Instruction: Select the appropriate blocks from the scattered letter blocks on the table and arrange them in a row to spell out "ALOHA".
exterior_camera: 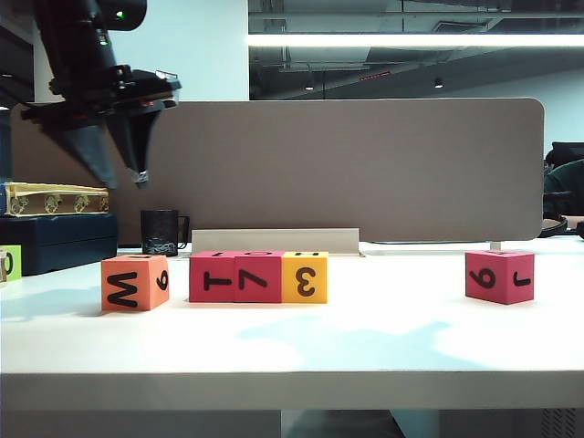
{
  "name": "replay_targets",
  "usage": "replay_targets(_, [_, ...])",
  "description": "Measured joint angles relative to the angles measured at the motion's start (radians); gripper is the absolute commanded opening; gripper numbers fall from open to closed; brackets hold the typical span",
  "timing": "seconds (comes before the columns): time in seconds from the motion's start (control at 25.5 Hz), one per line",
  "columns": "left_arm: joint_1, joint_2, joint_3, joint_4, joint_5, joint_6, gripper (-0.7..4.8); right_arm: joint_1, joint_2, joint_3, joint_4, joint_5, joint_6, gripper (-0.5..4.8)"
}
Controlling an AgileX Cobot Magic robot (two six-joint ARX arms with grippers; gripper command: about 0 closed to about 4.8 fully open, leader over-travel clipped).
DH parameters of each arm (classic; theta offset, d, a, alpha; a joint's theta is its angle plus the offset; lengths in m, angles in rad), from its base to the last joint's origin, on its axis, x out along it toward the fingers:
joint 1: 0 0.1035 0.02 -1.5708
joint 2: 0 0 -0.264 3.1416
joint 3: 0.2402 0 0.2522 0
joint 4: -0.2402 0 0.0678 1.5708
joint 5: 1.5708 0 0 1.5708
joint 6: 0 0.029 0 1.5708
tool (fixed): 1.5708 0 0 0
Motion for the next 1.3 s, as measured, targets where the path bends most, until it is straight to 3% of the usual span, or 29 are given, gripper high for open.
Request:
replay_targets(0.2, [-0.061, 0.002, -0.053, 0.001, 0.047, 0.02, -0.08, 0.0, 0.0, 0.0, -0.003, 0.0, 0.0, -0.01])
replay_targets(0.39, [-0.146, 0.002, -0.133, 0.099, 0.012, 0.041, -0.06, 0.0, 0.0, 0.0, -0.003, 0.0, 0.0, -0.01])
replay_targets(0.63, [-0.146, 0.007, -0.203, 0.158, -0.068, 0.038, -0.06, 0.0, 0.0, 0.0, -0.003, -0.001, 0.0, -0.01])
replay_targets(0.9, [-0.148, 0.011, -0.209, 0.245, -0.071, 0.041, -0.06, 0.0, 0.0, 0.0, -0.002, -0.001, 0.0, -0.01])
replay_targets(1.3, [-0.148, 0.096, -0.209, 0.244, -0.079, 0.041, -0.06, 0.0, 0.0, 0.0, -0.002, -0.007, 0.0, -0.01])
